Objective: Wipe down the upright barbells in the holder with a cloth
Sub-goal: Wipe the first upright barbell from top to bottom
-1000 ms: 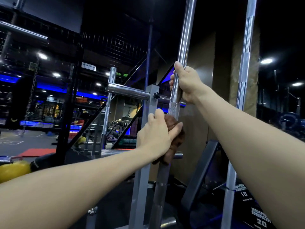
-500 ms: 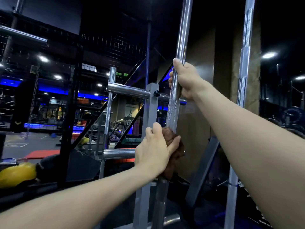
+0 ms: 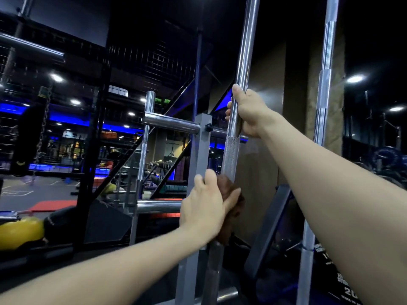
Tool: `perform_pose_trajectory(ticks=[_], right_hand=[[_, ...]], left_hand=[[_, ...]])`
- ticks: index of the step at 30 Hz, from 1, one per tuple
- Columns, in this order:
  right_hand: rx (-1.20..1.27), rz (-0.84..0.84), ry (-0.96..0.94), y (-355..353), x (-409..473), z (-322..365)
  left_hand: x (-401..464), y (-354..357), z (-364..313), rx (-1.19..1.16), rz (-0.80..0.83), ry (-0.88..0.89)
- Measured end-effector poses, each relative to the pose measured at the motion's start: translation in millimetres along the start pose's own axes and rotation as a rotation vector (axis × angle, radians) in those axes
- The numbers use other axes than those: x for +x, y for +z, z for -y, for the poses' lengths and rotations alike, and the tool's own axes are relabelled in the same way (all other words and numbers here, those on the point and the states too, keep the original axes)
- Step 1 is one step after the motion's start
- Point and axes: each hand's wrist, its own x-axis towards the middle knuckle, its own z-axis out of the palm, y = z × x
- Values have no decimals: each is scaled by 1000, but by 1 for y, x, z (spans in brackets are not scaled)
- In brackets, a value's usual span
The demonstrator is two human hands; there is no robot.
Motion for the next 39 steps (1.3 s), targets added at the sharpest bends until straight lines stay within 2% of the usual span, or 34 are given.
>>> perform_pose_trajectory(ticks=[3,7,12,15,19,27,31,34,39], right_hand=[[-85,-36,26,4,-1,5],[-420,-112,2,-3,9,6],[-528,-255,-91,-8,12,6],[-600,-306,-123,-7,4,5],[-634,-265,-111,-8,-3,15],[-545,-250,-128,-17,5,5],[-468,-234,-106,-16,8,0],[-499,-248,-76,-10,4,2],[-551,-257,-83,-5,5,4]], left_hand=[[1,0,4,47,23,-8],[43,-15,-14,-15,-72,-5],[50,-10,-22,15,-156,-22],[41,-11,-21,50,-140,-18],[24,-16,-15,121,-34,3],[61,-26,-33,-73,-151,13],[8,-1,-4,46,-28,-18],[-16,6,7,113,66,-38],[20,-10,-2,28,-1,3]])
